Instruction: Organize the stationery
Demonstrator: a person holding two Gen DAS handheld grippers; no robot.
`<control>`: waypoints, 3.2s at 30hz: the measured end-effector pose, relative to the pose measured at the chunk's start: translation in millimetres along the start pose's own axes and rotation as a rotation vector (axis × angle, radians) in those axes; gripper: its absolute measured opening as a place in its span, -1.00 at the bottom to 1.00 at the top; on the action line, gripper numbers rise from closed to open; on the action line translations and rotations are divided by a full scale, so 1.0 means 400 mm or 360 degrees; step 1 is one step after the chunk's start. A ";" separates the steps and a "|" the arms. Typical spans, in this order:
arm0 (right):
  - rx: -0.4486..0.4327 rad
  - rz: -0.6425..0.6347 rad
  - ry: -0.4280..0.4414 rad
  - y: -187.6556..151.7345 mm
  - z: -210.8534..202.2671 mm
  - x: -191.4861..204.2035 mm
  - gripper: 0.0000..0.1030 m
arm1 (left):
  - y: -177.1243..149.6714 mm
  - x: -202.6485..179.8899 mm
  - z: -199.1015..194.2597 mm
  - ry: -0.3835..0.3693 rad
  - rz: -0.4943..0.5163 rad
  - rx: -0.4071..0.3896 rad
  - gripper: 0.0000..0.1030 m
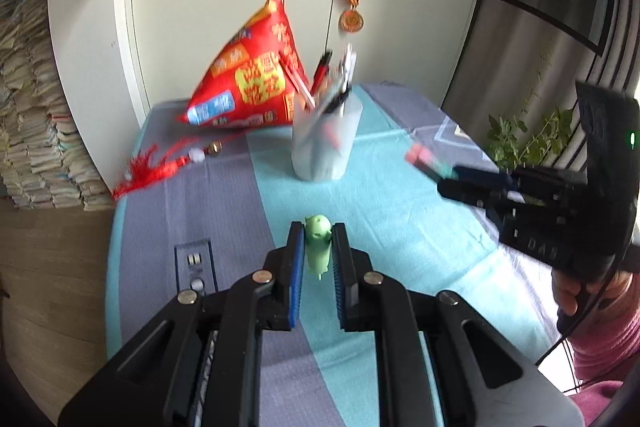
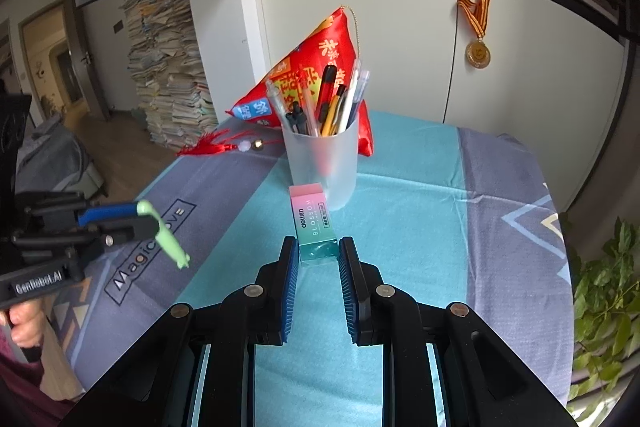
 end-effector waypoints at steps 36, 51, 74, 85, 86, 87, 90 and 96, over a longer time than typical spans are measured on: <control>0.0079 0.0297 -0.0125 -0.092 -0.065 -0.108 -0.79 | 0.301 -0.021 0.234 0.0018 0.0036 0.0006 -0.78; 0.0448 0.1267 -0.0002 -0.115 0.104 -0.282 -0.56 | 0.240 0.052 0.162 0.0021 -0.0059 -0.0049 -0.31; 0.0641 0.0779 -0.0208 -0.001 0.231 -0.157 -0.57 | 0.070 0.152 0.111 -0.0017 -0.0296 0.0025 -0.25; 0.0107 0.0545 -0.0149 0.231 0.050 -0.101 -0.59 | 0.046 0.138 0.126 -0.0044 -0.0307 0.0071 -0.25; 0.0082 0.0517 -0.0155 0.262 0.059 -0.095 -0.59 | 0.044 0.138 0.125 -0.0043 -0.0309 0.0071 -0.25; 0.0059 0.0491 -0.0164 0.280 0.058 -0.086 -0.59 | 0.043 0.139 0.124 -0.0044 -0.0313 0.0069 -0.25; 0.0027 0.0428 -0.0188 0.329 0.092 -0.064 -0.59 | 0.040 0.143 0.116 -0.0037 -0.0320 0.0065 -0.25; 0.0128 0.0461 -0.0187 0.328 0.176 -0.071 -0.59 | 0.034 0.149 0.104 -0.0013 -0.0304 0.0052 -0.24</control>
Point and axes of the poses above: each gripper's, at about its wrist camera, not at the fingertips, and z roughly the way its jaws point, x to its left, y to its top, the point moved 3 cm from there along z, roughly the way its jaws point, and after that the axes turned 12 degrees about y, right-handed, at the moved point
